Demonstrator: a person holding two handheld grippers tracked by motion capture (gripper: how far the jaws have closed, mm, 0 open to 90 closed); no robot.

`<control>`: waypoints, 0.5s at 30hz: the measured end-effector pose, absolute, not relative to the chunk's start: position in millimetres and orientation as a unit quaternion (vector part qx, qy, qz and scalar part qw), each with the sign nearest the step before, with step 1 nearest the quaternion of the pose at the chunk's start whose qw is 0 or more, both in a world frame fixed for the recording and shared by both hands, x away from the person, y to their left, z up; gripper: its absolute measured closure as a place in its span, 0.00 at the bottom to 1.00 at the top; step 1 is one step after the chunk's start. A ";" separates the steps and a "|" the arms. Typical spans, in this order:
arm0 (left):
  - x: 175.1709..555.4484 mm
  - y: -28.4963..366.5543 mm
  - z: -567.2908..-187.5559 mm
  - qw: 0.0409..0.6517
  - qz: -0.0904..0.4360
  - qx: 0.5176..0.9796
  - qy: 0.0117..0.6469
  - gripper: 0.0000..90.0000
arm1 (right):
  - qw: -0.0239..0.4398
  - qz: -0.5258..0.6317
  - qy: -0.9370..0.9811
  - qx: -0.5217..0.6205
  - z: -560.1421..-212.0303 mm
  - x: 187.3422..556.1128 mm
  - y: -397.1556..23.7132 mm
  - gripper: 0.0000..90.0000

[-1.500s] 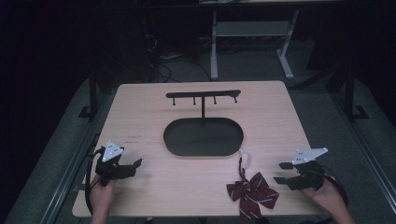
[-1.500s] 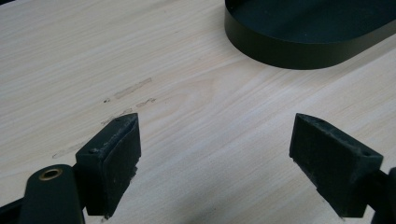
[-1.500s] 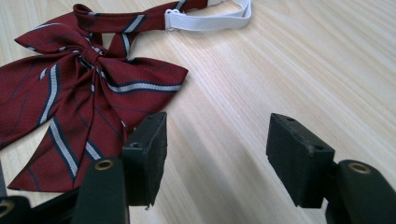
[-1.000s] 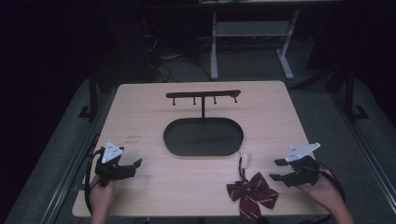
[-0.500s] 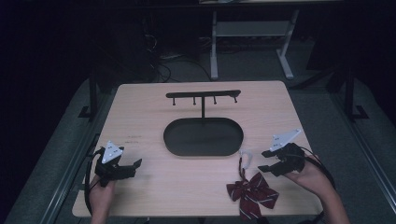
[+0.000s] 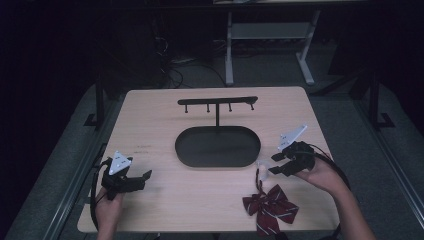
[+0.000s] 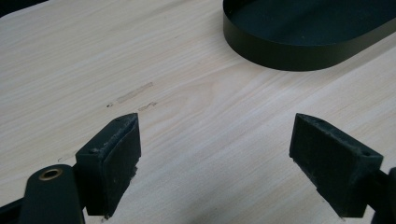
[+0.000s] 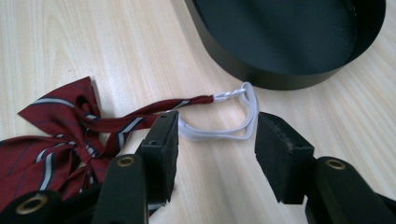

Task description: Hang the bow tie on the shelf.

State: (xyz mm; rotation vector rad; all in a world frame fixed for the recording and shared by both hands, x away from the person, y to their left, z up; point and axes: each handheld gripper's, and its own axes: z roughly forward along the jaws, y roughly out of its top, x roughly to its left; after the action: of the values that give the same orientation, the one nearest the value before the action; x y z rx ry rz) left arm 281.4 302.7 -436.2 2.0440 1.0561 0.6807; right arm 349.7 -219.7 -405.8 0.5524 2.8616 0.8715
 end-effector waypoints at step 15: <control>280.9 302.0 -436.2 0.362 0.265 0.795 0.408 0.18 | 0.036 0.254 0.950 0.178 -420.9 376.4 -200.1 0.61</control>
State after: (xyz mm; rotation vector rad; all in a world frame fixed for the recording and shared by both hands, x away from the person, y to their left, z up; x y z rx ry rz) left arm 280.9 302.0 -436.2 2.0486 1.0502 0.6817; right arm 376.4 -200.1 -420.9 0.5484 2.9183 0.7816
